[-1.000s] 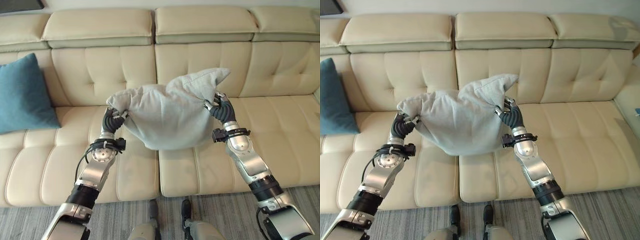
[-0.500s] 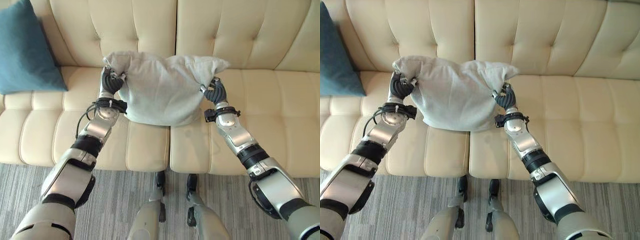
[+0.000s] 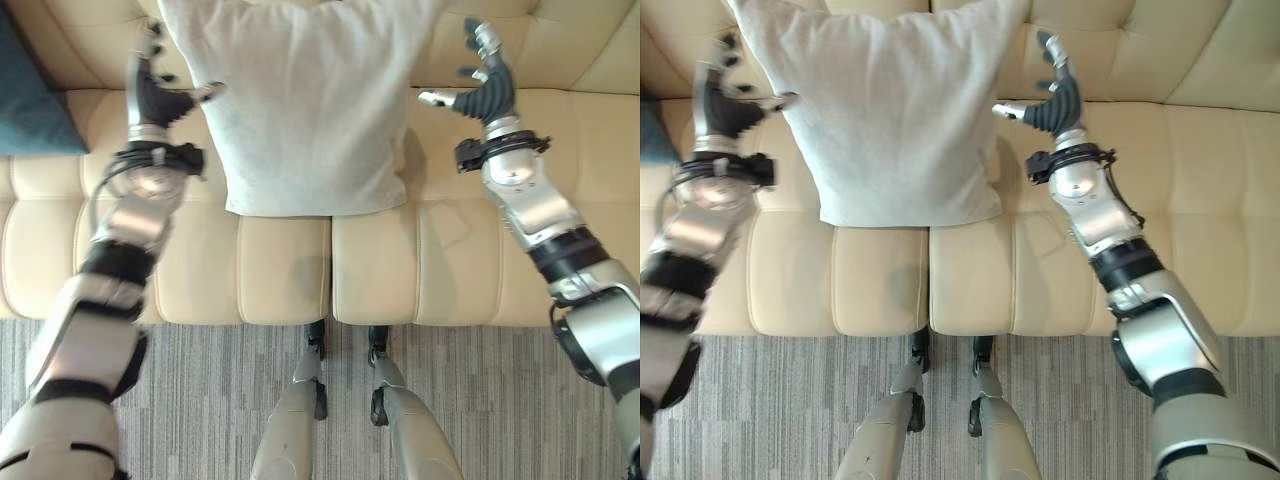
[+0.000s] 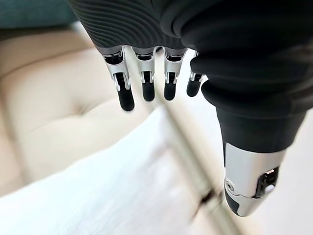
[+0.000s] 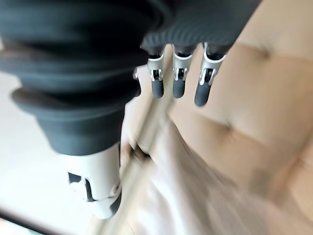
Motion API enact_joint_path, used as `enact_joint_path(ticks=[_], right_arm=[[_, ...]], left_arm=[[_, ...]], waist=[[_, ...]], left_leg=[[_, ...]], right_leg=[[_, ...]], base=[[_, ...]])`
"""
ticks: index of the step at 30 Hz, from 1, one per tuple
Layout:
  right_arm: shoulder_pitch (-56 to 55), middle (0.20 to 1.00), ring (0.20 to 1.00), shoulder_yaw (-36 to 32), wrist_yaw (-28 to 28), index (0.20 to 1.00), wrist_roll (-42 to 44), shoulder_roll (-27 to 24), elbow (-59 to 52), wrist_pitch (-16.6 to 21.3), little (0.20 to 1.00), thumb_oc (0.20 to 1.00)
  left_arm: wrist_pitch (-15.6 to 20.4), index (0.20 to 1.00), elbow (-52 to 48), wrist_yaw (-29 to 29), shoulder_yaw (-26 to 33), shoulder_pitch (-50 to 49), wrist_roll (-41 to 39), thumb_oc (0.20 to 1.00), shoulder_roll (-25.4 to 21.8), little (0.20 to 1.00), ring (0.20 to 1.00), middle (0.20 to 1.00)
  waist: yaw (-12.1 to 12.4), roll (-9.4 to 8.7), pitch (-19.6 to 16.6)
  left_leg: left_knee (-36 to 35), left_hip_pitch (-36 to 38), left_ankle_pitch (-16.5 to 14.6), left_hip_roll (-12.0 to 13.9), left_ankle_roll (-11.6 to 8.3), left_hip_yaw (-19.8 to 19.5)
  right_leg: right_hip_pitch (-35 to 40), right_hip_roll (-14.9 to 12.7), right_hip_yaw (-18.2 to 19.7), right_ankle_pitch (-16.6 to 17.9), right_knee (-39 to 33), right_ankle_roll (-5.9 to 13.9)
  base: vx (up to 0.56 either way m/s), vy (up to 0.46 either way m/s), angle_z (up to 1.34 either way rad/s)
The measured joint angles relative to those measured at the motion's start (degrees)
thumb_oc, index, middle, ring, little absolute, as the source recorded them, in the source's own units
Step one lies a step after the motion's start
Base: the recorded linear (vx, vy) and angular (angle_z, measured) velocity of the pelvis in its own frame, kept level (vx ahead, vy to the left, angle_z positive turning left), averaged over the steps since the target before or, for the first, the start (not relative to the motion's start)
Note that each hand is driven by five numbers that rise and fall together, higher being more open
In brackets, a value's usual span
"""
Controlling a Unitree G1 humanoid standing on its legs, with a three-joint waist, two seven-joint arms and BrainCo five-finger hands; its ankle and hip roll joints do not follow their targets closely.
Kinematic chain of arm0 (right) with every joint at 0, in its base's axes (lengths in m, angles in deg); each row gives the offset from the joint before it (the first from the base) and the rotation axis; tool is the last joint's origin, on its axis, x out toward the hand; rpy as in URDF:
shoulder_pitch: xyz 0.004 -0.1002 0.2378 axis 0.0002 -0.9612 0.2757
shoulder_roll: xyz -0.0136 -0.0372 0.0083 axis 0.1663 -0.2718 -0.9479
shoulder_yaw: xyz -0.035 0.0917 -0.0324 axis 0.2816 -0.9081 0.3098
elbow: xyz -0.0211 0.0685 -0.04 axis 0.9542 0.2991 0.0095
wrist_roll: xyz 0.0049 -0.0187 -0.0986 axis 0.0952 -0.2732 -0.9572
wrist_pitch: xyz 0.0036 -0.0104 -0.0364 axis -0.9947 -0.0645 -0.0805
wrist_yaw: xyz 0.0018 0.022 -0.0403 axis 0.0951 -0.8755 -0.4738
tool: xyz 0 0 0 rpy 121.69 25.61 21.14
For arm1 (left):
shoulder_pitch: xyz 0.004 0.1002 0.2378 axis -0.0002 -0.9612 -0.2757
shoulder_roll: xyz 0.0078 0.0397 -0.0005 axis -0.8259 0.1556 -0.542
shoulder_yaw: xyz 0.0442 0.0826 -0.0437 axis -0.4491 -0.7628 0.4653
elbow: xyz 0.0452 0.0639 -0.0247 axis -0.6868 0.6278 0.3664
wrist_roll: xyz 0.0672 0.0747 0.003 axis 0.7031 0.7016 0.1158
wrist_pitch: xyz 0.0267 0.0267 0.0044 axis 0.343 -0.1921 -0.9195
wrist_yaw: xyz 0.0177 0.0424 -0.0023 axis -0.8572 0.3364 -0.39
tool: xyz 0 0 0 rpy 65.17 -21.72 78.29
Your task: Pick up all the scattered cushions and arrange them neatly on the sofa.
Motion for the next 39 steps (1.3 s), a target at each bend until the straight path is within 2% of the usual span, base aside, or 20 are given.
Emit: enact_joint_path(ticks=[4,6,9,11,14,16,20,24,26,27,28,30,31,32,33,34,35,36,38,39], right_arm=[[-11.93,1.000,1.000,-9.00,0.82,1.000,-0.14,-1.30,-8.60,0.52,1.000,1.000],[-30.85,1.000,1.000,-16.83,4.74,1.000,-2.46,-0.87,-20.86,1.72,1.000,1.000],[-47.58,1.000,1.000,-19.85,10.39,1.000,-5.41,0.01,-22.37,1.15,1.000,1.000],[-53.59,1.000,1.000,-21.19,13.12,1.000,-7.45,0.42,-21.83,-0.35,1.000,1.000],[-63.00,1.000,1.000,-23.30,18.00,1.000,-12.00,6.49,-15.41,-1.68,1.000,1.000],[-68.81,1.000,1.000,-23.84,19.82,1.000,-12.55,11.86,-7.57,-2.59,1.000,1.000],[-71.80,1.000,1.000,-21.42,20.95,1.000,-14.77,12.64,4.18,-5.74,1.000,1.000],[-71.17,1.000,1.000,-19.21,20.78,1.000,-14.71,13.36,7.80,-5.77,1.000,1.000],[-70.33,1.000,1.000,-19.37,20.31,1.000,-14.56,14.17,8.16,-5.64,1.000,1.000],[-66.24,1.000,1.000,-18.89,19.49,1.000,-14.28,14.93,10.10,-5.64,1.000,1.000],[-63.97,1.000,1.000,-17.41,19.52,1.000,-13.48,15.40,10.42,-5.90,1.000,1.000],[-63.25,1.000,1.000,-16.62,19.46,1.000,-13.40,15.79,10.13,-5.60,1.000,1.000],[-63.76,1.000,1.000,-16.95,19.05,1.000,-13.37,15.97,10.56,-5.67,1.000,1.000],[-63.84,1.000,1.000,-17.02,18.82,1.000,-13.33,15.97,10.17,-5.69,1.000,1.000],[-64.34,1.000,1.000,-17.08,18.26,1.000,-13.11,16.52,9.87,-5.67,1.000,1.000],[-63.27,1.000,1.000,-17.42,17.91,1.000,-12.51,16.48,10.20,-5.66,1.000,1.000],[-62.46,1.000,1.000,-16.39,17.67,1.000,-12.22,16.93,9.95,-5.65,1.000,1.000],[-62.20,1.000,1.000,-15.34,17.27,1.000,-12.24,15.82,9.74,-5.63,1.000,1.000],[-61.01,1.000,1.000,-15.02,16.81,1.000,-12.22,15.48,8.29,-6.35,1.000,1.000],[-60.97,1.000,1.000,-15.33,16.42,1.000,-12.22,14.69,5.73,-6.06,1.000,1.000]], left_arm=[[-0.47,1.000,-6.63,1.16,5.72,-13.04,-1.47,1.000,-0.29,1.000,1.000,1.000],[1.51,1.000,-20.79,4.82,12.40,-29.55,-1.19,1.000,5.13,1.000,1.000,1.000],[-0.57,1.000,-19.63,10.15,13.02,-43.94,-0.92,1.000,10.03,1.000,1.000,1.000],[-2.05,1.000,-18.68,13.30,13.68,-49.38,-0.41,1.000,11.76,1.000,1.000,1.000],[-5.31,1.000,-13.47,18.80,14.59,-58.17,2.98,1.000,14.22,1.000,1.000,1.000],[-6.63,1.000,-5.02,20.99,14.64,-60.88,6.18,1.000,17.08,1.000,1.000,1.000],[-9.44,1.000,7.19,23.16,11.69,-63.03,11.04,1.000,22.88,1.000,1.000,1.000],[-9.42,1.000,6.37,23.38,9.72,-60.31,11.04,1.000,22.31,1.000,1.000,1.000],[-9.42,1.000,5.07,22.93,10.05,-58.81,10.98,1.000,21.03,1.000,1.000,1.000],[-9.41,1.000,2.47,22.17,10.09,-57.40,10.73,1.000,20.18,1.000,1.000,1.000],[-8.95,1.000,1.45,21.89,9.81,-54.62,10.73,1.000,19.28,1.000,1.000,1.000],[-8.99,1.000,1.90,21.26,10.21,-53.85,10.43,1.000,18.31,1.000,1.000,1.000],[-8.82,1.000,1.77,20.76,10.02,-53.65,10.20,1.000,18.98,1.000,1.000,1.000],[-8.87,1.000,1.99,20.64,9.94,-54.05,10.16,1.000,19.62,1.000,1.000,1.000],[-8.93,1.000,1.86,19.73,10.60,-54.48,10.09,1.000,20.53,1.000,1.000,1.000],[-9.30,1.000,2.71,19.14,10.39,-54.11,10.05,1.000,22.80,1.000,1.000,1.000],[-9.25,1.000,2.70,19.17,9.33,-54.91,10.11,1.000,22.85,1.000,1.000,1.000],[-9.45,1.000,2.94,18.99,7.97,-54.50,10.10,1.000,23.08,1.000,1.000,1.000],[-10.46,1.000,4.66,19.09,7.80,-54.69,10.18,1.000,23.10,1.000,1.000,1.000],[-10.39,1.000,4.54,19.10,7.81,-54.65,10.21,1.000,23.08,1.000,1.000,1.000]], waist=[[-0.08,-0.32,-0.18],[-0.09,-0.34,-0.19],[-0.34,-0.66,-0.41],[-0.32,-0.82,-0.59],[-1.43,-1.60,-2.93],[-1.59,-1.32,-6.15],[-3.11,0.70,-12.01],[-2.99,-2.43,-14.99],[-3.00,-4.40,-14.27],[-2.48,-1.43,-12.60],[-2.00,-0.48,-9.81],[-0.73,-0.48,-8.92],[0.12,0.46,-8.39],[0.85,0.79,-8.09],[3.13,0.38,-8.12],[3.99,3.26,-7.88],[5.00,2.66,-7.34],[4.16,2.17,-7.04],[2.79,-2.93,-6.06],[1.07,-3.03,-5.97]], left_leg=[[-0.01,2.00,-0.02,0.27,-0.02,-0.32],[-0.01,4.01,-0.02,0.23,-0.02,-0.55],[-0.07,8.64,-1.18,0.06,-1.53,-0.62],[-0.09,10.20,-2.59,0.34,-2.33,-0.68],[-0.09,11.57,-3.59,0.70,-2.91,-0.52],[-0.12,14.47,-4.04,0.65,-2.31,0.36],[-0.49,18.26,-5.46,0.07,-0.98,2.90],[-0.49,19.94,-5.48,0.10,-0.94,4.54],[1.47,17.26,-5.08,-0.43,-0.56,4.83],[3.09,12.69,-1.66,2.80,2.83,4.74],[2.62,11.50,-1.91,4.27,3.05,4.38],[2.24,11.23,-0.01,3.64,5.15,4.38],[1.51,12.08,2.17,3.65,3.45,3.11],[1.05,12.02,3.26,3.43,1.88,2.61],[0.62,10.34,3.98,4.02,0.53,2.41],[1.34,7.62,2.14,7.06,-1.88,0.64],[1.90,5.70,-5.64,7.97,-8.78,1.14],[4.31,2.20,-11.17,8.28,-8.68,0.83],[14.51,4.52,-10.12,3.97,-7.76,-0.76],[18.99,9.24,-12.46,3.07,-7.63,-0.75]], right_leg=[[2.17,0.33,0.10,-0.44,-0.01,0.56],[4.36,0.28,0.06,-0.62,-0.01,0.76],[9.04,-0.06,0.22,-2.62,-0.03,2.44],[10.50,0.27,0.56,-3.54,-0.04,2.03],[11.38,0.59,1.42,-3.59,-0.03,1.96],[13.95,0.46,2.08,-3.77,-0.08,1.71],[16.72,-0.41,3.20,-4.21,-0.35,1.06],[16.77,-0.86,3.10,-3.87,0.26,1.55],[12.80,-1.18,3.11,-2.09,3.41,3.90],[8.16,0.11,2.33,-5.18,10.25,7.87],[4.59,0.45,1.06,-11.29,24.35,7.11],[9.11,-2.30,3.47,-18.59,32.97,8.28],[11.96,-2.08,4.70,-21.39,42.54,7.12],[16.18,-1.84,4.24,-23.82,40.50,6.03],[22.41,-0.58,2.63,-29.04,24.82,0.83],[23.49,3.35,1.83,-27.13,17.82,-1.56],[22.36,5.75,3.82,-22.08,15.33,-4.20],[20.16,5.35,2.59,-19.16,14.74,-5.08],[18.39,2.08,1.72,-14.90,12.65,-6.37],[18.27,1.68,1.38,-12.04,10.18,-6.54]], base=[[0.08,-0.036,0.04],[0.12,-0.061,0.10],[0.09,-0.037,-0.01],[0.04,-0.013,-0.09],[-0.01,0.024,-0.13],[-0.07,0.091,-0.20],[-0.09,0.086,-0.35],[-0.42,0.027,-0.23],[-0.67,-0.072,-0.21],[-0.30,-0.017,-0.30],[-0.27,-0.035,-0.22],[-0.33,-0.167,-0.01],[-0.26,-0.301,0.35],[-0.27,-0.319,0.46],[-0.47,-0.280,0.32],[-0.54,-0.224,0.19],[-0.56,-0.173,0.50],[-0.37,-0.076,0.68],[-0.29,-0.044,0.57],[-0.18,0.017,0.22]])
